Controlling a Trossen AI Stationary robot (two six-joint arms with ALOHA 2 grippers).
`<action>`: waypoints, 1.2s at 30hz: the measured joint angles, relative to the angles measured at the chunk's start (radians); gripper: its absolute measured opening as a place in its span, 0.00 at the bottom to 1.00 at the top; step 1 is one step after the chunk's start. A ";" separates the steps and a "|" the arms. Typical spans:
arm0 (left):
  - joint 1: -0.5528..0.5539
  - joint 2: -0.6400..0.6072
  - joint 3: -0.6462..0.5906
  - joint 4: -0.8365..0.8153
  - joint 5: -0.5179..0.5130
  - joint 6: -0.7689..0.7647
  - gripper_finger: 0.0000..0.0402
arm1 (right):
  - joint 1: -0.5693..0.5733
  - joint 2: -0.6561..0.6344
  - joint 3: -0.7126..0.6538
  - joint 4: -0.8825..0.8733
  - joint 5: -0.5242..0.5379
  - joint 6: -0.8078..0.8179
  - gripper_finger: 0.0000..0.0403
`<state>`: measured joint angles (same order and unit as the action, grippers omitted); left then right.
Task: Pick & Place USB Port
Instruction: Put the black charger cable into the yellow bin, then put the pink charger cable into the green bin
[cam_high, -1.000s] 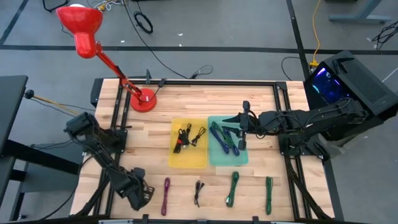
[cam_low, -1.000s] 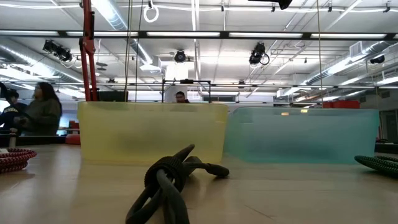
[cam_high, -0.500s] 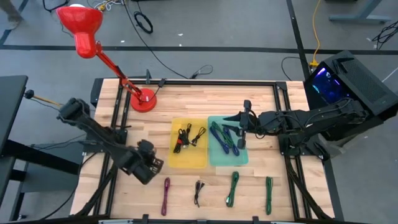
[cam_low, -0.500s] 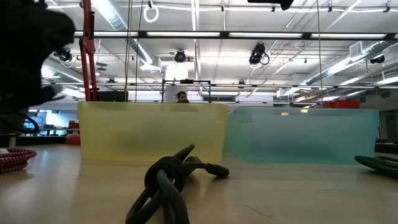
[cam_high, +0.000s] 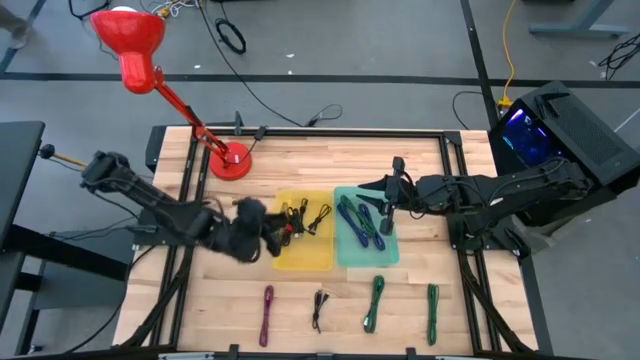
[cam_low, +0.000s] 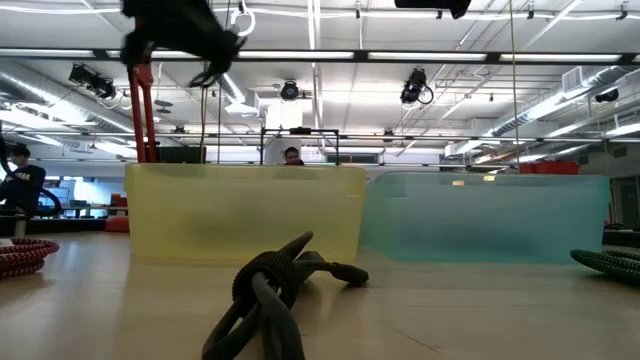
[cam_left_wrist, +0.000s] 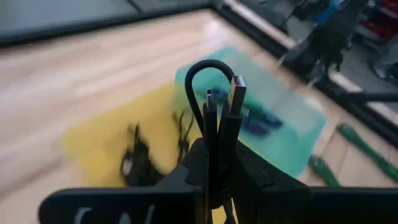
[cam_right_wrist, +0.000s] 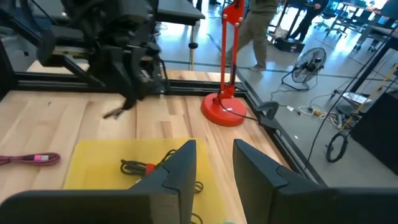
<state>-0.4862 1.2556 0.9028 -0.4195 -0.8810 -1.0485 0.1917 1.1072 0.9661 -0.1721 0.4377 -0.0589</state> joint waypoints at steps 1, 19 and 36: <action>0.028 0.003 0.000 0.051 0.021 0.059 0.09 | 0.000 0.000 0.000 0.004 0.000 0.001 0.27; 0.356 0.204 0.000 0.354 0.409 0.302 0.09 | 0.002 0.000 0.000 -0.002 -0.010 0.025 0.27; 0.429 0.259 0.001 0.360 0.494 0.304 0.52 | 0.002 0.000 0.000 -0.027 -0.009 0.034 0.27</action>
<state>-0.0570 1.5143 0.9035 -0.0596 -0.3874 -0.7442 0.1932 1.1072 0.9661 -0.1993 0.4286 -0.0250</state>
